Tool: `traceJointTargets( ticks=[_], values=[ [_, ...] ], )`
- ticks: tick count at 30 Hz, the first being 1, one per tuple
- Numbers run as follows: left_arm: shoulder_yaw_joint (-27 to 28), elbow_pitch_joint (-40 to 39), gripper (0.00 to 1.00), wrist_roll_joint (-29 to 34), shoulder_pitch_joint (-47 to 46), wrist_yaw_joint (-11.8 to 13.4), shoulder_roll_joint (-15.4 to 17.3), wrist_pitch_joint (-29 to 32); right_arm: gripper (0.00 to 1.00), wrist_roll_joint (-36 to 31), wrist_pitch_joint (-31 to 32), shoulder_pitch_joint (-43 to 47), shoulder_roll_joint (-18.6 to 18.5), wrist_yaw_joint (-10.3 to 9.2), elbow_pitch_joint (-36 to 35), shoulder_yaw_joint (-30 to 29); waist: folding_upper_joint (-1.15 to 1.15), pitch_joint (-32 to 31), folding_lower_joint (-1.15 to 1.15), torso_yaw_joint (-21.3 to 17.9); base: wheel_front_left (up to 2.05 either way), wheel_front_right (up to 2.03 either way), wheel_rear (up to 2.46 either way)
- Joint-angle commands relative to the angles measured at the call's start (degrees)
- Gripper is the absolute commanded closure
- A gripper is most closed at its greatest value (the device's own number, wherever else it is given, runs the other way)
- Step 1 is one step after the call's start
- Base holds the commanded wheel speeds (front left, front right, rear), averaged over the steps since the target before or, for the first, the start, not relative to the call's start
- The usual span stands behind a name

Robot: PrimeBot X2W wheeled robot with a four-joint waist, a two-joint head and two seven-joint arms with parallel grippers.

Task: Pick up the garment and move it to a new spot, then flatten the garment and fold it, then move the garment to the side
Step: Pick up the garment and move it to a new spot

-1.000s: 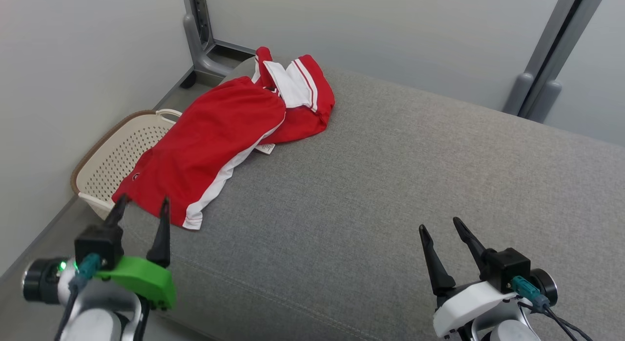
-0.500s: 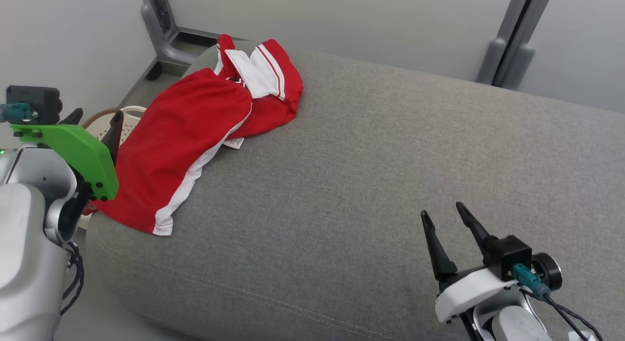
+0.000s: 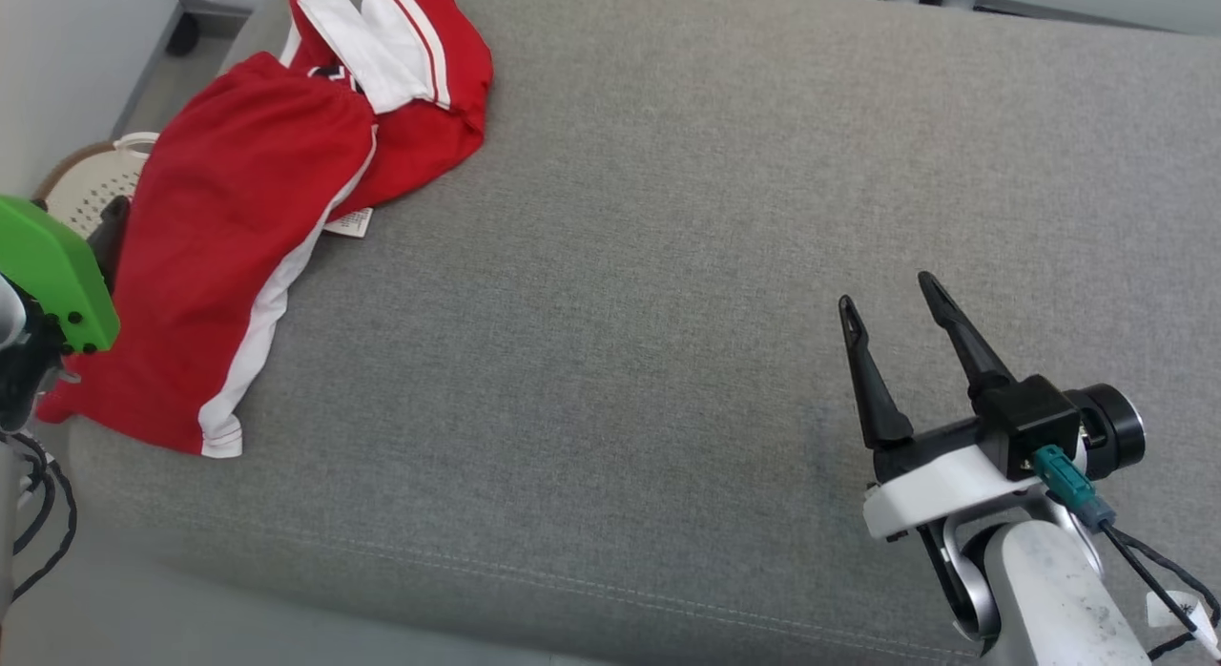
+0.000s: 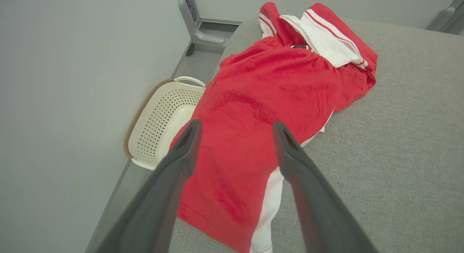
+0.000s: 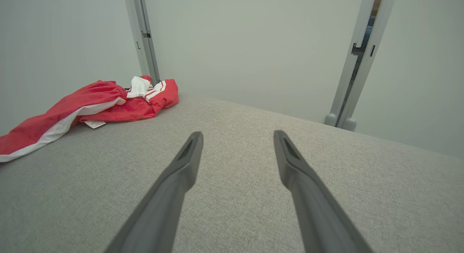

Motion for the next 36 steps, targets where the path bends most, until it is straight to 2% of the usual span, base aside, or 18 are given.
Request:
traceJointTargets(
  ticks=[1, 10, 21, 31, 32, 33, 34, 35, 36],
  values=[
    [0.1, 0.8, 0.00, -0.9, -1.1, -0.1, 0.2, -0.4, 0.00, -0.8, 0.6, -0.8, -0.7, 0.00, -1.5, -0.6, 0.00, 6.3, 0.00, -4.5, 0.00, 0.00, 0.00],
    [-4.6, 1.2, 0.00, -2.9, -0.3, -0.1, 2.2, 1.6, 0.00, -1.2, 2.1, 0.4, -2.2, 0.00, -5.3, -1.9, 0.00, 9.9, 0.00, -5.4, 0.00, 0.00, 0.00],
    [-8.7, 4.5, 0.00, -2.8, -1.4, -0.1, 3.0, -4.0, 0.00, -1.4, 4.0, 1.1, -3.7, 0.00, -8.6, -2.1, 0.00, 12.6, 0.00, -5.5, 0.00, 0.00, 0.00],
    [-10.2, 11.1, 0.00, -1.6, -2.6, 0.5, 2.0, -7.8, 0.00, -1.1, 4.7, 0.0, -4.1, 0.00, -9.8, -1.5, 0.00, 13.5, 0.00, -6.7, 0.00, 0.00, 0.00],
    [-10.2, 11.7, 0.06, -1.5, -2.8, 0.6, 2.0, -8.0, 0.00, -1.2, 4.8, 0.0, -4.2, -0.01, -9.8, -1.6, 0.00, 13.5, 0.00, -6.8, 0.00, 0.00, 0.00],
    [-10.3, 12.3, 0.18, -1.4, -3.0, 0.6, 1.8, -8.4, 0.00, -1.2, 4.8, 0.1, -4.3, 0.00, -9.9, -1.7, 0.00, 13.6, 0.00, -6.9, 0.00, 0.00, 0.00],
    [-10.2, 12.9, 0.33, -1.5, -3.2, 0.6, 1.7, -8.8, 0.00, -1.2, 4.8, 0.1, -4.4, 0.00, -10.0, -1.8, 0.00, 13.6, 0.00, -7.1, 0.00, 0.00, 0.00],
    [-10.2, 13.4, 0.57, -1.5, -3.3, 0.6, 1.6, -9.0, 0.00, -1.2, 4.7, 0.3, -4.4, 0.00, -10.0, -1.9, 0.00, 13.6, 0.00, -7.1, 0.00, 0.00, 0.00],
    [-10.3, 14.0, 0.68, -1.4, -3.4, 0.6, 1.5, -9.4, 0.00, -1.2, 4.7, 0.3, -4.4, 0.00, -9.9, -2.0, 0.00, 13.5, 0.00, -7.2, 0.00, 0.00, 0.00]
  ],
)
